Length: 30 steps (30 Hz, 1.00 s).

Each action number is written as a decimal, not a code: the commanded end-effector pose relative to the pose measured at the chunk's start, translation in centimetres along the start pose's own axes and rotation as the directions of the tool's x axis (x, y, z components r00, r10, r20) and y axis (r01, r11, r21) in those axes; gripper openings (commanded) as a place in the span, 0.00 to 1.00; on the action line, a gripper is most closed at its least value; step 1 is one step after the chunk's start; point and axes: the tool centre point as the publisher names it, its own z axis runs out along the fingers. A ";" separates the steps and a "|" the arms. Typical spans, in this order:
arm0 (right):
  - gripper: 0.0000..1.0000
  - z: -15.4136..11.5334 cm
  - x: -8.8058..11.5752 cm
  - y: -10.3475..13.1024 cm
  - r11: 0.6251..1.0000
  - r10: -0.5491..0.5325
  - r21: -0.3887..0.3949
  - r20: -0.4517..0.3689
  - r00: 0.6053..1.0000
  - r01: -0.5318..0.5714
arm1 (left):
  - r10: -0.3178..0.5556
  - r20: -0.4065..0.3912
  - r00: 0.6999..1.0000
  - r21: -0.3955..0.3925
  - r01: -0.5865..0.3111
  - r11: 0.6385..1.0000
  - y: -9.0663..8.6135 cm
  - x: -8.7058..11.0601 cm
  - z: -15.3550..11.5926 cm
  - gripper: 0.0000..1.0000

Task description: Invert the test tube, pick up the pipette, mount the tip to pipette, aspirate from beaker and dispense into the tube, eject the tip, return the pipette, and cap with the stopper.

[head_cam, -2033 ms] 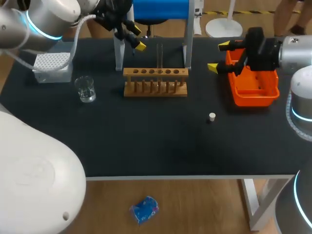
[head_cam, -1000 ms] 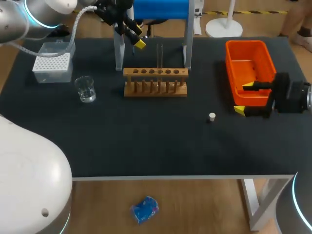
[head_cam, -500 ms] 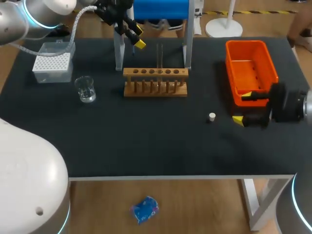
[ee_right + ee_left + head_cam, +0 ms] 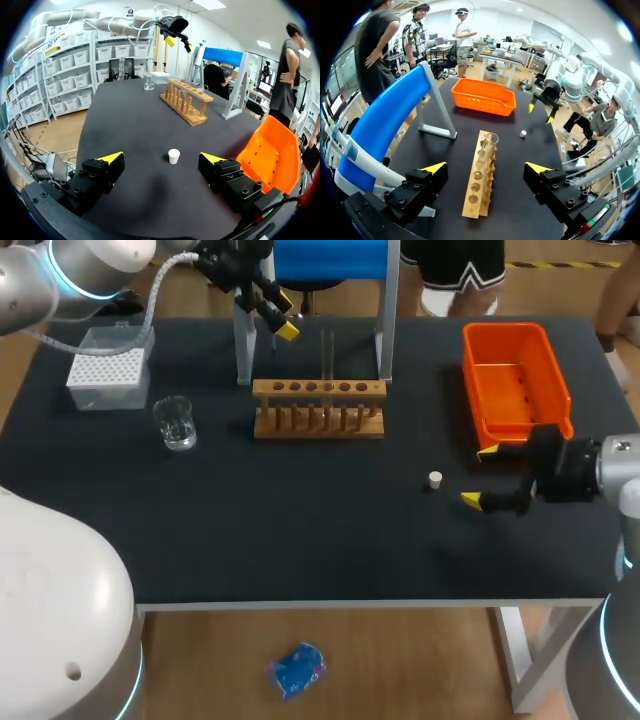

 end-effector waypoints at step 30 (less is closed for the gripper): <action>0.49 7.4 -2.3 -1.3 0.998 0.006 0.057 0.030 1.000 -0.008 | -0.001 -0.003 1.000 -0.004 0.001 1.000 -0.1 0.0 -0.1 1.00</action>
